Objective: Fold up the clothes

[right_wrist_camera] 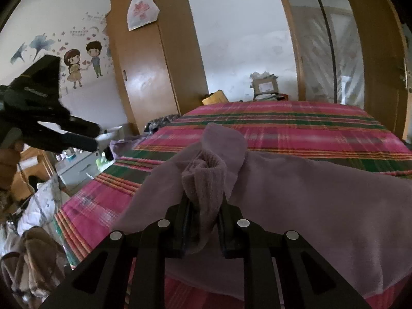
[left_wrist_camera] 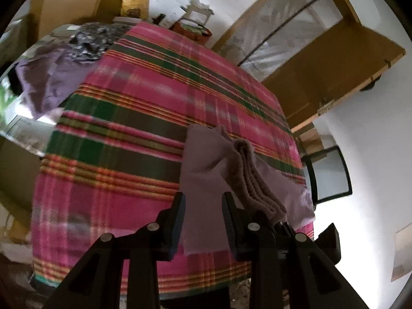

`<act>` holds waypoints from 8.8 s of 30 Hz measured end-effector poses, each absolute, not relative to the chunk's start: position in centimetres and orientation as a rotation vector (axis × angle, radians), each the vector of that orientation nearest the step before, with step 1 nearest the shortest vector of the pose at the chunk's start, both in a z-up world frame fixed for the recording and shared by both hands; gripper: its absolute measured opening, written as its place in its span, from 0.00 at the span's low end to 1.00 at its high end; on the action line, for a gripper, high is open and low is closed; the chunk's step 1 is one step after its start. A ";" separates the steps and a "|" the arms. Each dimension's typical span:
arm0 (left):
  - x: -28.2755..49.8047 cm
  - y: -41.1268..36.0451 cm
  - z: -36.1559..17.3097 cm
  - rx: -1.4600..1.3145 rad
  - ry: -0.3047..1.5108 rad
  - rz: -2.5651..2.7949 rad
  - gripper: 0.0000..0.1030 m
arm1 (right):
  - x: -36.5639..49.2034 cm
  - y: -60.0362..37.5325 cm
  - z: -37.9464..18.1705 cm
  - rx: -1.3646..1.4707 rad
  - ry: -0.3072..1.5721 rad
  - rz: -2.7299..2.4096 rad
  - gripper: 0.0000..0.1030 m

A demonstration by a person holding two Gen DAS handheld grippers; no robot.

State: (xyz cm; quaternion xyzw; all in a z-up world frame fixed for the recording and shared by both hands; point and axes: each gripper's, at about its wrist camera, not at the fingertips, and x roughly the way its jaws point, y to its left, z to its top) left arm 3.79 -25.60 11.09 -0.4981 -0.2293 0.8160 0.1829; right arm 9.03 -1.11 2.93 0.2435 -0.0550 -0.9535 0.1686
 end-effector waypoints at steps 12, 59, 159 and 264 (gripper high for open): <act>3.9 -23.5 10.8 -1.388 -0.660 2.222 0.30 | 9.5 -0.9 3.3 0.683 -0.128 -2.740 0.18; -6.6 -5.5 8.2 -1.643 -0.367 2.083 0.18 | 10.6 3.5 3.3 0.601 -0.229 -2.713 0.17; -10.1 -17.5 1.0 -1.563 -0.826 2.150 0.33 | 2.4 13.2 4.1 0.910 -0.661 -2.633 0.14; -1.5 -19.5 0.3 -1.563 -0.787 2.044 0.32 | 3.6 5.7 5.4 1.059 0.193 -2.886 0.38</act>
